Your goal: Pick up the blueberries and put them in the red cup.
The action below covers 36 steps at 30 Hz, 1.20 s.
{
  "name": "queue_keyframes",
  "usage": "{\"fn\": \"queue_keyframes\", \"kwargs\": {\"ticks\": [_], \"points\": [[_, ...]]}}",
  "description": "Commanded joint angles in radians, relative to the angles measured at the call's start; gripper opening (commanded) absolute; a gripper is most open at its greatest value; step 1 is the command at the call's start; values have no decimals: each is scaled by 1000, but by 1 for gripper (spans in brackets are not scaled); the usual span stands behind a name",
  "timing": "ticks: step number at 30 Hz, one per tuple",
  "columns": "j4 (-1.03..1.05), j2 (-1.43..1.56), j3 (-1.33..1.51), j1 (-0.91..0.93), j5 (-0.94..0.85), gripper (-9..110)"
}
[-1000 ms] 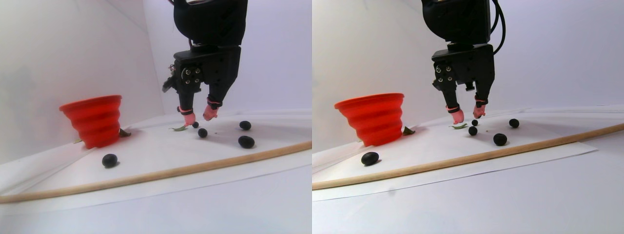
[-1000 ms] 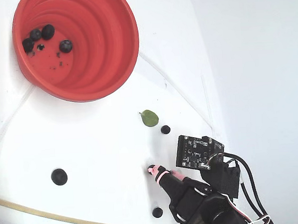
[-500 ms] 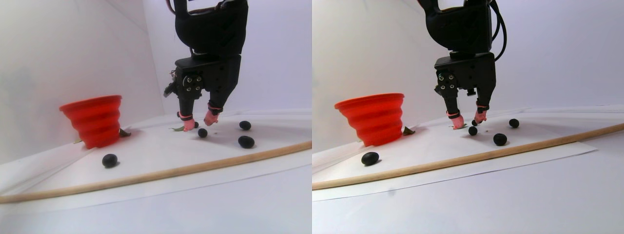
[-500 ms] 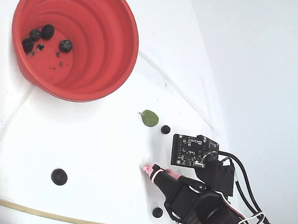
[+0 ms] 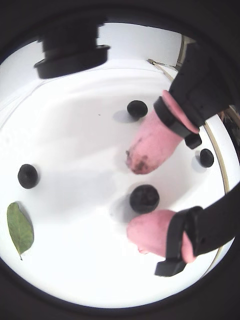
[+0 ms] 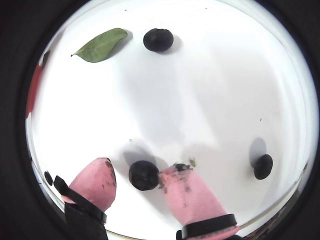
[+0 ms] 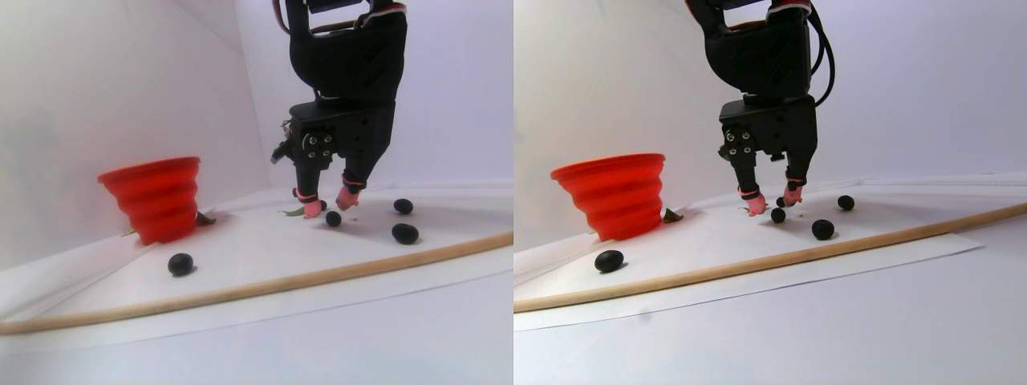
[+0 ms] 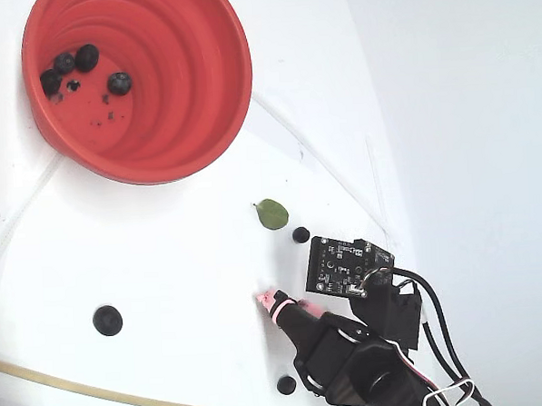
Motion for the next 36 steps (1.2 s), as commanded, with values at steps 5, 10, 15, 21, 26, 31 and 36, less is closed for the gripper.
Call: {"fn": "queue_keyframes", "kwargs": {"ticks": [5,10,15,21,26,31,36], "points": [[-34,-2,-64,-2,-8,18],[-44,-20,-67,3,-14,18],[-54,-35,-71,6,-17,17],[-60,-49,-72,11,-21,16],[-72,-66,-69,12,-31,15],[-72,-64,-58,11,-35,15],[-72,-57,-44,8,-37,14]]}}
